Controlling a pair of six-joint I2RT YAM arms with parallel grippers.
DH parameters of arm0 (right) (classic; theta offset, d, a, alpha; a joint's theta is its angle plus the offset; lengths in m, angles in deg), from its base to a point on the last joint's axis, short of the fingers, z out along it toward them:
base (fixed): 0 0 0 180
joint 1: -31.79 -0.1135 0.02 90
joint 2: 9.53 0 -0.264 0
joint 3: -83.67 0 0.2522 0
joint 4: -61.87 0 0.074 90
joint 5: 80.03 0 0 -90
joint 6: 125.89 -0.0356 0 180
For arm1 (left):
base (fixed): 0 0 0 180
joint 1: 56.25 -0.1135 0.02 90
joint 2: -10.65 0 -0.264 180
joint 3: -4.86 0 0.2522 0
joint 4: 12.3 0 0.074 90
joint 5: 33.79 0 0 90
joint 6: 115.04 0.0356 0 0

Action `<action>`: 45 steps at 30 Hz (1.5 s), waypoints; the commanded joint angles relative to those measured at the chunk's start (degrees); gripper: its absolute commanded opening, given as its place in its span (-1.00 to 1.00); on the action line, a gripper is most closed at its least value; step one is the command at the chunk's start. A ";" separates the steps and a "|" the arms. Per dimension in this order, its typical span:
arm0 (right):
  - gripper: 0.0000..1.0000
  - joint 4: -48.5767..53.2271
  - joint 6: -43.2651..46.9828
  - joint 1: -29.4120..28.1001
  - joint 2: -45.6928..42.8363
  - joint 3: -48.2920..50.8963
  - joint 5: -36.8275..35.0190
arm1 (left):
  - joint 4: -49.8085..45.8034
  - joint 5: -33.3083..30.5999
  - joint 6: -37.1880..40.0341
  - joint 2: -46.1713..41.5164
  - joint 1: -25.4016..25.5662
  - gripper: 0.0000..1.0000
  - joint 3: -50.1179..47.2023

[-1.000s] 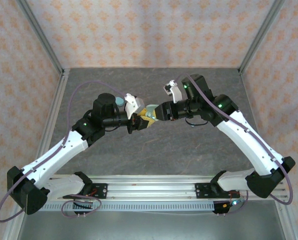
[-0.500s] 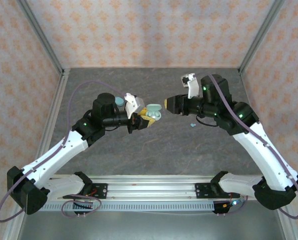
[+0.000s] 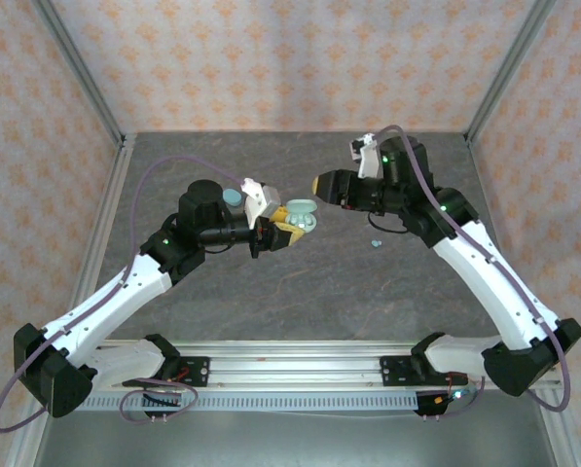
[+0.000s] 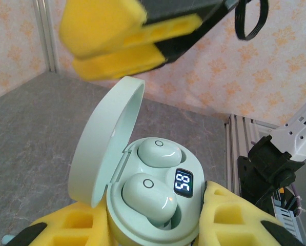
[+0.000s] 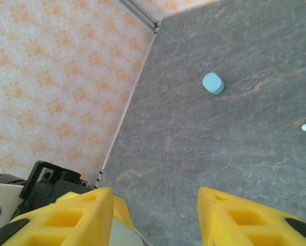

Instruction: Insert wireless bluetooth earbuds into charging case

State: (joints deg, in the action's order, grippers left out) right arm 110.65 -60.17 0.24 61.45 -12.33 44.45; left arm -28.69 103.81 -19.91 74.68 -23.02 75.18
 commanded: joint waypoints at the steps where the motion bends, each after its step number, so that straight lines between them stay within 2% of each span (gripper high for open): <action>1: -0.04 -4.27 -2.93 0.17 -0.14 1.90 5.37 | 2.60 -0.10 -1.08 -0.04 -0.35 -0.57 1.79; 12: 0.07 -9.66 -8.26 0.11 -2.87 8.41 8.87 | 4.26 -0.40 -3.80 2.09 -0.35 -0.56 2.46; 30: 0.10 -28.63 -26.26 0.14 -4.19 17.96 14.80 | 8.09 -5.21 -10.97 4.42 -0.47 -0.55 2.69; 33: 0.01 -31.11 -28.53 0.10 -3.88 18.65 15.39 | 8.52 -6.26 -12.13 5.11 -0.58 -0.52 2.94; 41: -0.41 -36.13 -33.13 0.16 -3.48 20.16 15.79 | 5.80 -5.24 -10.95 5.93 -0.57 -0.42 4.53; 45: -0.52 -37.57 -34.34 0.13 -3.48 20.45 15.94 | 5.39 -3.89 -10.55 5.66 -0.57 -0.28 4.35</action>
State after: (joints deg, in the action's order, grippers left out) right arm 78.72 -92.34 1.36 58.24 7.93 57.41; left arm -23.25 99.06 -31.02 79.79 -23.72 78.07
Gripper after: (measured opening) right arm 0.356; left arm 0.353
